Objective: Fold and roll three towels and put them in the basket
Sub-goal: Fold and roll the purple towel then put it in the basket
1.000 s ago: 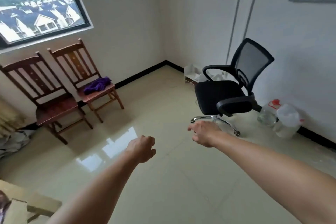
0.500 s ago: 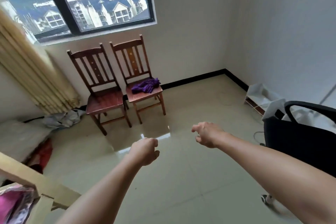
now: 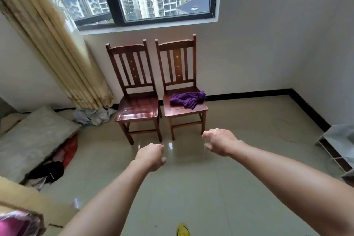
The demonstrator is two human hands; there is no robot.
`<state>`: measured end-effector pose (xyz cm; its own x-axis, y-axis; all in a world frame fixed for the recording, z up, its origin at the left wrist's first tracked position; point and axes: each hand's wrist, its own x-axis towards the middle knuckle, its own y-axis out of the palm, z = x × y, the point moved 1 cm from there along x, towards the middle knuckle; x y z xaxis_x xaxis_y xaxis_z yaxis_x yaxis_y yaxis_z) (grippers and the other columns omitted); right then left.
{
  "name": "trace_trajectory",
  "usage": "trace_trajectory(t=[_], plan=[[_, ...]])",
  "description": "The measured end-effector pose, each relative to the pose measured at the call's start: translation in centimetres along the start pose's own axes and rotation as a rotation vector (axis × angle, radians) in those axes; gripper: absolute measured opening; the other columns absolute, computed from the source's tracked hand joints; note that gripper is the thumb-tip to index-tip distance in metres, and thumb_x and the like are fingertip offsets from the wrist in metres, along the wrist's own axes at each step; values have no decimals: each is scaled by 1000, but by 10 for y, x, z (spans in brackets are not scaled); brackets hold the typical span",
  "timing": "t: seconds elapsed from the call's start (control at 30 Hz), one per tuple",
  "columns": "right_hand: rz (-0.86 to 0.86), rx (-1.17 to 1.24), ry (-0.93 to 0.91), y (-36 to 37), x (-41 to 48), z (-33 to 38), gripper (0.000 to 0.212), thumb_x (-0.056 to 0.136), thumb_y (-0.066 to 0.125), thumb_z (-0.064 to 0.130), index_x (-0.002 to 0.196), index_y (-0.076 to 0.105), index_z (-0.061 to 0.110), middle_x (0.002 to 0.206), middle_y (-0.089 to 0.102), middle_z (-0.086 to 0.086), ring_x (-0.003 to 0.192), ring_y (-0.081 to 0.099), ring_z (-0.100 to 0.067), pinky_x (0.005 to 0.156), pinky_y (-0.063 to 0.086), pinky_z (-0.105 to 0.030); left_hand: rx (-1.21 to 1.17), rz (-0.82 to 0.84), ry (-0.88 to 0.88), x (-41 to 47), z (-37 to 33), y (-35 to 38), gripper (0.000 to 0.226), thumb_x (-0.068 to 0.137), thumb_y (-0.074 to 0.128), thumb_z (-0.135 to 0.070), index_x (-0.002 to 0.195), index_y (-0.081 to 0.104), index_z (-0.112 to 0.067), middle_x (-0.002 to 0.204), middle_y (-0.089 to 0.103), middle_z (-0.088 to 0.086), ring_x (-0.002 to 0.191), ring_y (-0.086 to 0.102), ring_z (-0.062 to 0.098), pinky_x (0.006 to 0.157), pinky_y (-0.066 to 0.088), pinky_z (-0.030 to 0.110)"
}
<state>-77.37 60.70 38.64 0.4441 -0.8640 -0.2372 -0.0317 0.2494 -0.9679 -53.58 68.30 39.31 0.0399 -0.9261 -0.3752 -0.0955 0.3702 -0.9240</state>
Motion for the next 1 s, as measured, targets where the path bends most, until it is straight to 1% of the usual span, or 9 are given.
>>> trace_trajectory(t=[0.07,0.17,0.3,0.5,0.6,0.7,0.77,0.87,1.0], plan=[[0,-10,28,-17,42,-7,33,92,48,37,122,55,25,119,60,-4,109,58,-27,86,44,-34,6,-2,9,43,14,-22,24,89,53,-38,105,58,-20,109,62,4,100,60,27,76,44,33],[-36,33,69,-41,94,-20,32,92,48,37,122,55,26,118,61,-3,109,58,-27,86,45,-34,12,-28,21,96,28,-58,23,89,53,-36,105,58,-21,110,62,5,102,59,27,75,43,31],[1,51,100,-50,156,-45,34,92,47,38,124,54,26,119,61,-2,110,58,-25,88,46,-34,17,-28,49,168,34,-86,24,90,52,-38,107,59,-22,112,62,5,104,59,26,80,45,32],[65,64,130,-44,270,-96,35,92,48,38,125,54,27,122,61,-1,113,57,-24,90,45,-33,12,31,78,286,39,-97,28,88,53,-39,109,60,-23,114,63,4,107,59,26,83,47,33],[92,103,131,-35,342,-127,34,91,50,38,123,56,27,123,61,0,113,57,-24,90,46,-33,8,80,56,357,44,-103,28,88,53,-40,110,60,-23,115,63,4,108,58,26,83,47,33],[166,127,146,-34,409,-159,34,90,51,35,122,57,27,123,62,-2,112,58,-26,89,47,-33,5,125,21,423,47,-116,29,89,53,-40,112,58,-23,118,61,4,110,57,26,85,46,34],[221,126,155,-34,443,-176,33,88,51,34,120,58,27,123,62,-3,112,59,-26,89,47,-33,-9,137,1,456,48,-126,30,89,54,-39,114,59,-23,118,62,4,110,58,26,88,48,34],[267,110,146,-41,499,-200,33,87,52,33,119,57,28,123,62,-4,111,59,-27,86,46,-33,-61,134,-11,506,50,-137,29,88,52,-37,111,59,-21,115,64,5,108,58,27,87,49,35],[314,119,141,-47,565,-210,34,86,51,32,119,59,28,121,63,-1,110,60,-26,85,47,-32,-87,234,-21,557,58,-136,31,89,52,-38,114,58,-20,119,62,5,113,56,26,90,47,35]])
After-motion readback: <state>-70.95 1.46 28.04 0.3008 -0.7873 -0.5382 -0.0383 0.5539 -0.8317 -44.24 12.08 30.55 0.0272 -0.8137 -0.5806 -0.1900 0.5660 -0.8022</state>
